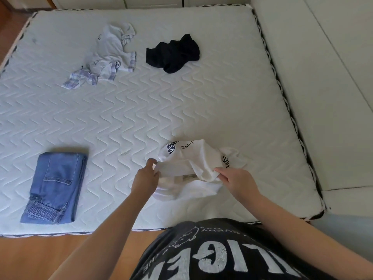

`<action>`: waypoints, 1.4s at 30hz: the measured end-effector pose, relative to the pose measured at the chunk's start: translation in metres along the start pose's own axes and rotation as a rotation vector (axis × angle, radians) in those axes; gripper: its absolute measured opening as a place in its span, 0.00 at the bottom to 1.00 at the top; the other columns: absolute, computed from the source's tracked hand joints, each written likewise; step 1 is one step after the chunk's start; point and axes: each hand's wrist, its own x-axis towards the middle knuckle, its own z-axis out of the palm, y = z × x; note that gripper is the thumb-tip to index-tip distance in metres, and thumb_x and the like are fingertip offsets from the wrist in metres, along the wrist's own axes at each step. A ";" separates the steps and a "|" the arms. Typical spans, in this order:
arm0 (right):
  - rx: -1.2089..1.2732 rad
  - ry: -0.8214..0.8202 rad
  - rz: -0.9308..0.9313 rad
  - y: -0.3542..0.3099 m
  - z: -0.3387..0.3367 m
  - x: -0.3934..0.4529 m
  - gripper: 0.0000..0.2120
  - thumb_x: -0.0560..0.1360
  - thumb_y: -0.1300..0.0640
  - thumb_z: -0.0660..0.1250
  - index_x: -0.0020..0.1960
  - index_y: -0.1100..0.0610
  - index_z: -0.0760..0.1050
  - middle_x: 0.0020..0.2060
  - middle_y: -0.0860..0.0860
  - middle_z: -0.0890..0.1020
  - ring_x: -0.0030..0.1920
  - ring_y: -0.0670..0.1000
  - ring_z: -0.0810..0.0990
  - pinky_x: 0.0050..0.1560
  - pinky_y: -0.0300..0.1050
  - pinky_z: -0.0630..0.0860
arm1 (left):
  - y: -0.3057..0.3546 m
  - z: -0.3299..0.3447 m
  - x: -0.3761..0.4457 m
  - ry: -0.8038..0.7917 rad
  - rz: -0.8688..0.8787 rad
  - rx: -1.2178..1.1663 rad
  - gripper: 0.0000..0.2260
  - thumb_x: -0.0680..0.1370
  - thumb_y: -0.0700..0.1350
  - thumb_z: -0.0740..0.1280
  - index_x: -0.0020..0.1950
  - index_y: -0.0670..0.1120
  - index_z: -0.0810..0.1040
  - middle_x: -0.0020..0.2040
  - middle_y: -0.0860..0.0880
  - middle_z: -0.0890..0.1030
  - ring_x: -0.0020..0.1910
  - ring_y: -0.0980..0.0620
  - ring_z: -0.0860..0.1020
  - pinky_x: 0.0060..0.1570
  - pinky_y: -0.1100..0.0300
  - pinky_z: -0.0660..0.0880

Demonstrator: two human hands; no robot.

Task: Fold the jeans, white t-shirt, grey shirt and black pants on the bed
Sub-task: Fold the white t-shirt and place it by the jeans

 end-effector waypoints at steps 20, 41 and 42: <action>0.571 0.155 0.091 -0.128 -0.055 0.038 0.15 0.78 0.66 0.65 0.55 0.49 0.82 0.48 0.48 0.85 0.46 0.44 0.81 0.51 0.35 0.74 | 0.099 -0.083 0.000 -0.347 0.440 -0.846 0.17 0.74 0.47 0.68 0.62 0.57 0.78 0.54 0.50 0.83 0.54 0.49 0.82 0.53 0.55 0.78; 0.355 0.052 0.112 -0.099 -0.055 0.061 0.04 0.78 0.54 0.68 0.51 0.53 0.80 0.42 0.44 0.82 0.42 0.37 0.78 0.44 0.29 0.69 | 0.088 -0.059 -0.001 -0.290 0.688 -0.489 0.17 0.80 0.40 0.66 0.62 0.51 0.62 0.47 0.53 0.81 0.37 0.61 0.77 0.41 0.69 0.71; 0.334 0.055 0.115 -0.099 -0.055 0.063 0.04 0.78 0.54 0.67 0.49 0.53 0.79 0.39 0.42 0.81 0.40 0.36 0.77 0.42 0.30 0.67 | 0.088 -0.059 -0.001 -0.273 0.687 -0.472 0.15 0.80 0.41 0.67 0.61 0.51 0.64 0.48 0.56 0.80 0.40 0.62 0.78 0.42 0.69 0.71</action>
